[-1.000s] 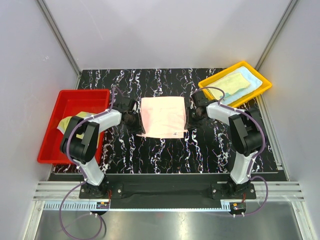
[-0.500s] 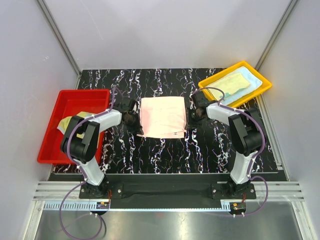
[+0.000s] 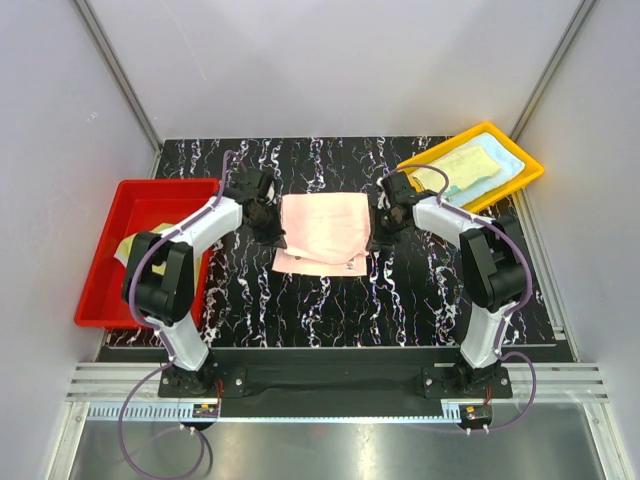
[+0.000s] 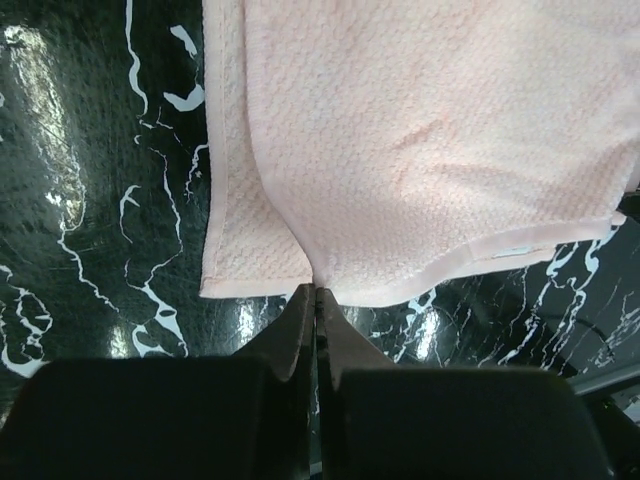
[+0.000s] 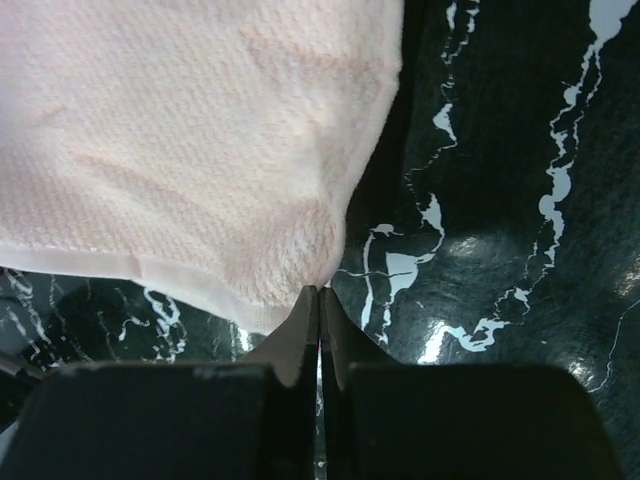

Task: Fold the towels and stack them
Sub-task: Fold the towel

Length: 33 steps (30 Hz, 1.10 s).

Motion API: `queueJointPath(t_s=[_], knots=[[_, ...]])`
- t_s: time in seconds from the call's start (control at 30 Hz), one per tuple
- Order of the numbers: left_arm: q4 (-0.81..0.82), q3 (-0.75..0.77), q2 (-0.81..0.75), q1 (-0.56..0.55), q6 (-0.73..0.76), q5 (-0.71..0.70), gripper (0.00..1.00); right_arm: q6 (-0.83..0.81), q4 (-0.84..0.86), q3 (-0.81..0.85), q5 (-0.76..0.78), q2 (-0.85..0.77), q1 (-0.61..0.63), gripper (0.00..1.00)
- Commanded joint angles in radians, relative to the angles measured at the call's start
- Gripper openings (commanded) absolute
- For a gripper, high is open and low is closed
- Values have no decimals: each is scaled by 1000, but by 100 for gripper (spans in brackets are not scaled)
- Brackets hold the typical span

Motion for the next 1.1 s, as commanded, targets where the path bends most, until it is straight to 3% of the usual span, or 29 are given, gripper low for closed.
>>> queueJointPath(t_s=[0.0,0.37,0.67,0.83,1.07], knots=[[-63,109,28,27,23,-11,0,8,-6,86,-58,-21,5,0],[-226,376,75,152,131,132,0,57,-15,274,-127,-33,6,0],[21,-68,-11,145,118,236,0,97,231,-117,-173,-90,43,0],[72,-144,19,120,127,229,0,78,276,-188,-187,-54,60,0],[53,-139,36,88,121,168,0,71,268,-234,-160,-94,66,0]])
